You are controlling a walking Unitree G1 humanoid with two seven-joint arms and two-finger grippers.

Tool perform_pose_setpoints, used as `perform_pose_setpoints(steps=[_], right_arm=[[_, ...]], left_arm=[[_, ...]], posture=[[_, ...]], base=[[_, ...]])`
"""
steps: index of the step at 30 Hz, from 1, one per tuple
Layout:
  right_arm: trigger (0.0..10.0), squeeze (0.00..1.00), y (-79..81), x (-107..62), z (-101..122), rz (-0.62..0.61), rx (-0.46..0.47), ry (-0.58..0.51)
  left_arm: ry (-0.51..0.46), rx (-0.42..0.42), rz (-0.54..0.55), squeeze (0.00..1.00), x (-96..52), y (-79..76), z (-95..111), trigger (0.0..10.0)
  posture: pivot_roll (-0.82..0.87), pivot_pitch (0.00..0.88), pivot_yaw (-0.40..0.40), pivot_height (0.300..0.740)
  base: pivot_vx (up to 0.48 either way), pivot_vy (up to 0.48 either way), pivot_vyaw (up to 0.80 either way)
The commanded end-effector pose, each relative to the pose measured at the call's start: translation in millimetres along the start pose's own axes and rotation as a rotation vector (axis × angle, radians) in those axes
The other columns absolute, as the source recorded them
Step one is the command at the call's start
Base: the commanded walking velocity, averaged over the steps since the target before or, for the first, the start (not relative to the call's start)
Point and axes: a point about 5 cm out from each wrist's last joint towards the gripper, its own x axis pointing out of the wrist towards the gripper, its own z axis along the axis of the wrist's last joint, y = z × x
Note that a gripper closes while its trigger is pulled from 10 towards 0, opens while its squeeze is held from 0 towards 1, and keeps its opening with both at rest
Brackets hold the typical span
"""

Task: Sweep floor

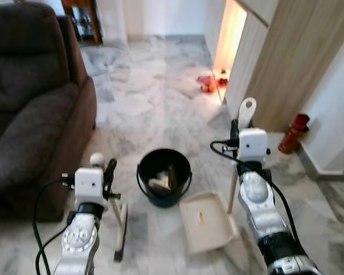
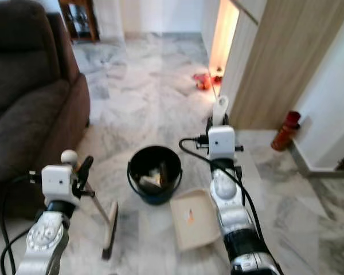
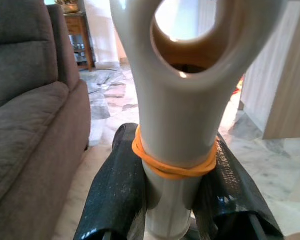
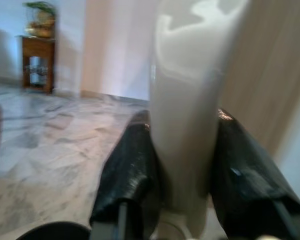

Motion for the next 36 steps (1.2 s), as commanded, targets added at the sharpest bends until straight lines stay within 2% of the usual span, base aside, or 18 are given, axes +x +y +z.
perform_pose_setpoints(steps=[1,14,36], right_arm=[[10.0,0.00,-1.6,7.5,13.9,-0.002,0.007,-0.065],[10.0,0.00,2.3,8.7,11.6,0.020,0.048,-0.039],[10.0,0.00,3.5,9.3,6.8,0.031,0.059,-0.006]], left_arm=[[-0.042,0.003,0.003,0.00,4.6,-0.3,8.4,10.0],[-0.044,-0.001,0.008,0.00,5.9,-1.4,8.6,10.0],[-0.039,0.001,0.004,0.00,6.0,-2.6,8.1,10.0]], posture=[[0.06,0.100,-0.040,0.740],[0.06,0.113,-0.047,0.740],[0.06,0.118,-0.052,0.740]], base=[[0.000,0.000,0.00],[0.000,0.000,0.00],[0.000,0.000,-0.80]])
